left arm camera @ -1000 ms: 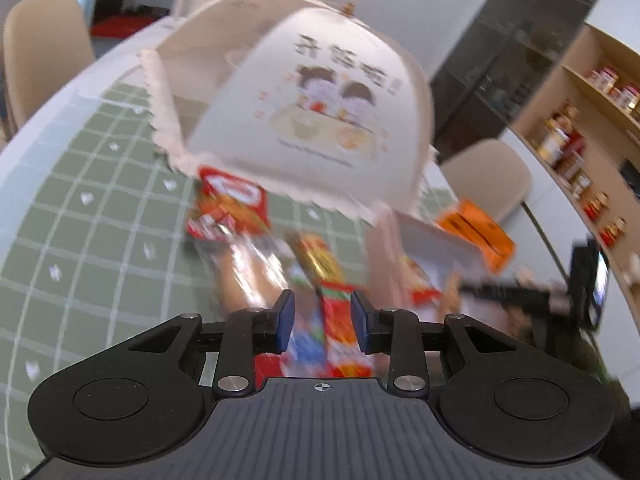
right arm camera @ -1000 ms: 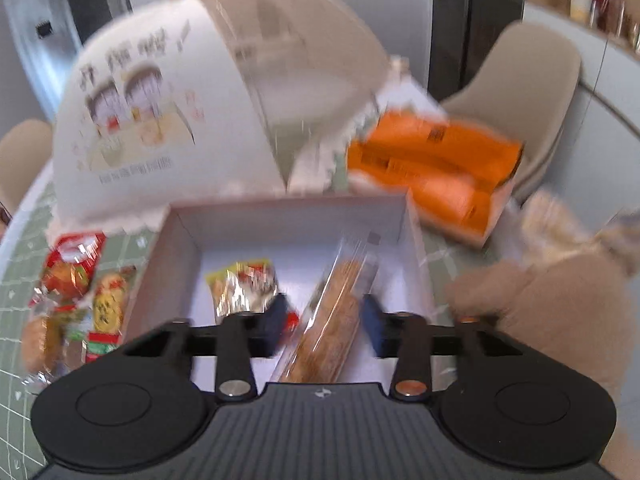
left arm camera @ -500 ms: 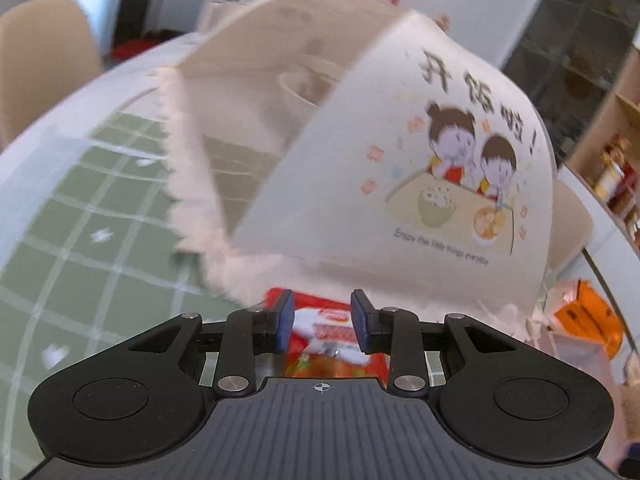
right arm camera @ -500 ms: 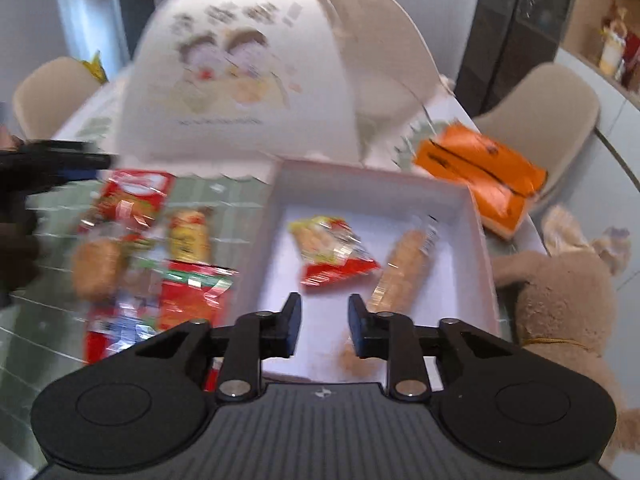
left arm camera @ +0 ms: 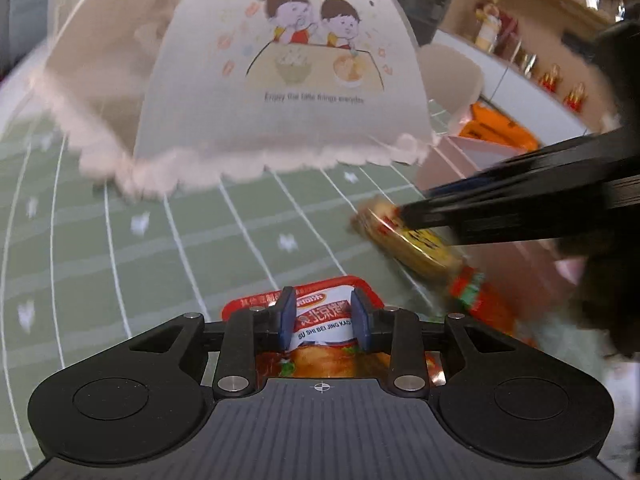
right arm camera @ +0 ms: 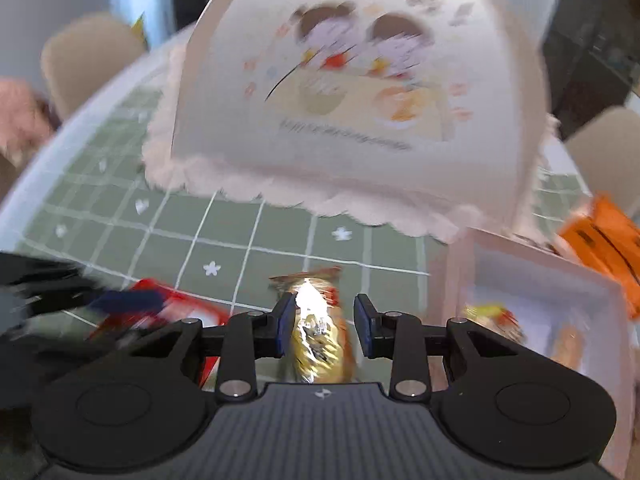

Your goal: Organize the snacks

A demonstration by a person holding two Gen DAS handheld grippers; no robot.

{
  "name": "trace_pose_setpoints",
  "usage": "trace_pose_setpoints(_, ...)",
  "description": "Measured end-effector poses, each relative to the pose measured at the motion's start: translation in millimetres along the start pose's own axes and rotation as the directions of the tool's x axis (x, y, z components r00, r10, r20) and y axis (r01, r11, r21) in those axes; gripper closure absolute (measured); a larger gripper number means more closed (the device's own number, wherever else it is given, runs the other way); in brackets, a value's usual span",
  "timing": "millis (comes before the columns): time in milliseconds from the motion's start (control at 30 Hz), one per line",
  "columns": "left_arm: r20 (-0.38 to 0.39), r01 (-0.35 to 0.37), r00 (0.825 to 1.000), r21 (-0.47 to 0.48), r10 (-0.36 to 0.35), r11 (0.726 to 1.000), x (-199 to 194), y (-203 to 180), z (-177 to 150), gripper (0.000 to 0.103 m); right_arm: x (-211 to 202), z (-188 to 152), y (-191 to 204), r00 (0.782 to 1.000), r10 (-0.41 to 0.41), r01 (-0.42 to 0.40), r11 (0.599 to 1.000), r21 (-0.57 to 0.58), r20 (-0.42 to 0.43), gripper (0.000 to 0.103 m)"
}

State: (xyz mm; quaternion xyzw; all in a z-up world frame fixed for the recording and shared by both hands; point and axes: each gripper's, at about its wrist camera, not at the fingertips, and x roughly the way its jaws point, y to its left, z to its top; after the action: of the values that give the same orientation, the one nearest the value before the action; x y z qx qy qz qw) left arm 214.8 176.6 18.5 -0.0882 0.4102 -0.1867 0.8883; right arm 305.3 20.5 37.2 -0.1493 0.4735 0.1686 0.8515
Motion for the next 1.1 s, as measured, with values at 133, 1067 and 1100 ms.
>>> trace_pose_setpoints(133, -0.001, 0.020, 1.000, -0.109, -0.020, 0.994, -26, 7, -14, 0.071, 1, -16, 8, 1.000, 0.010, -0.010, 0.999, 0.033, -0.012, 0.067)
trace_pose_setpoints(1067, -0.200, -0.026, 0.980, -0.180, -0.010, 0.983, -72, -151, -133, 0.074, -179, -275, -60, 0.994, -0.079, 0.053, 0.960, 0.275, 0.082, 0.052)
trace_pose_setpoints(1100, -0.192, -0.046, 0.981, -0.149, 0.017, 0.988, -68, -156, -131, 0.074, -182, -280, -60, 0.993, -0.080, 0.051, 0.956, 0.287, 0.091, 0.052)
